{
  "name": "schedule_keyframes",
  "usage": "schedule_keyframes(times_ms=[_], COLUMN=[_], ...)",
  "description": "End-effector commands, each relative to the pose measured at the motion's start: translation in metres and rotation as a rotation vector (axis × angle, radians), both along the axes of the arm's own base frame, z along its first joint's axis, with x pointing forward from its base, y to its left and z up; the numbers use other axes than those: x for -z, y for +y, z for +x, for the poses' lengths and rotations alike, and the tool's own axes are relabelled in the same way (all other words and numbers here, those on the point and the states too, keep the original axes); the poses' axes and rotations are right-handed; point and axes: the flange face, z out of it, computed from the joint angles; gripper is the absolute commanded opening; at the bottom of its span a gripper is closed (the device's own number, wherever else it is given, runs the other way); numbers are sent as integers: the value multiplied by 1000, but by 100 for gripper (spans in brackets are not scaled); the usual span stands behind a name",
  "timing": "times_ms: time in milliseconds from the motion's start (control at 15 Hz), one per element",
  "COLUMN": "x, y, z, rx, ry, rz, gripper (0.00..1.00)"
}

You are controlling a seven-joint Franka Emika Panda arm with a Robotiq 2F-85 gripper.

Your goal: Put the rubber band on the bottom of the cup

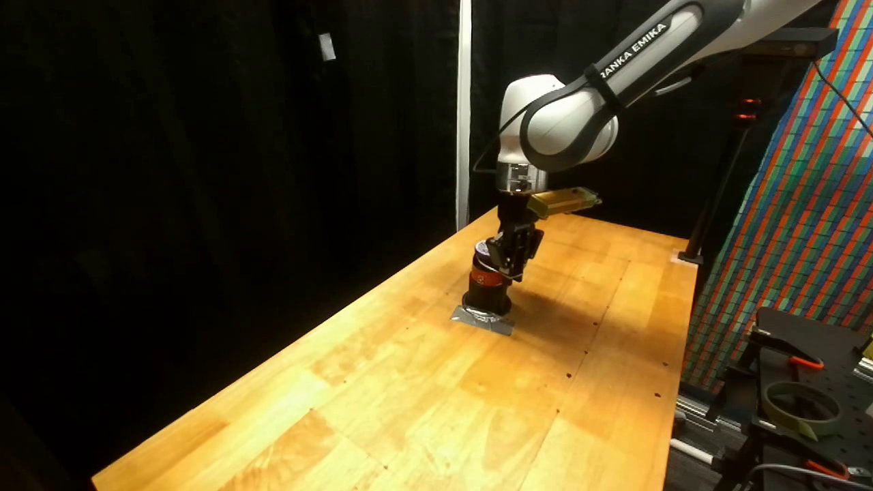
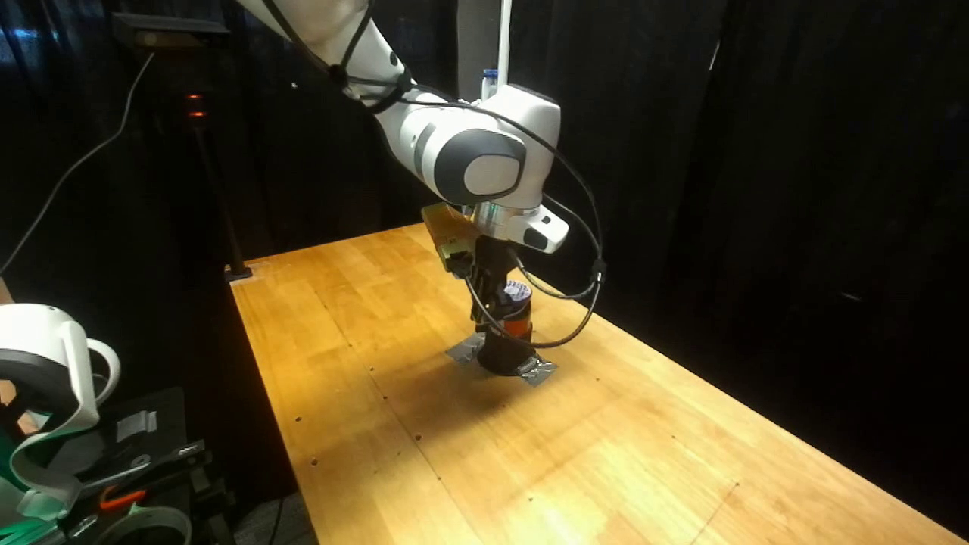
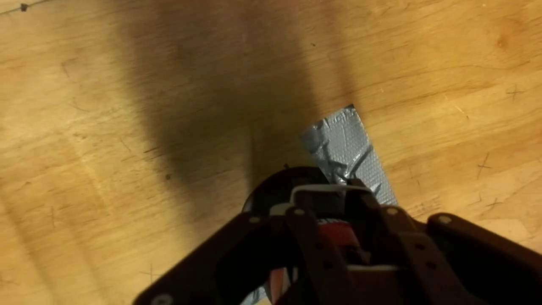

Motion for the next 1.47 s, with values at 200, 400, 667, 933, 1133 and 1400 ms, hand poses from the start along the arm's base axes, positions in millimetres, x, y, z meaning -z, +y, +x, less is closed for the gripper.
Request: schedule_keyframes(times_ms=[200, 400, 667, 933, 1133, 1400], x=[-21, -21, -12, -4, -1, -5], y=[7, 13, 9, 1, -6, -8], z=[-38, -46, -67, -87, -102, -121], rx=[-33, -70, -99, -121, -130, -153], ry=[-229, -358, -470, -521, -549, -641], rz=[-24, -30, -55, -71, -73, -69], gripper=[0, 1, 1, 1, 1, 1])
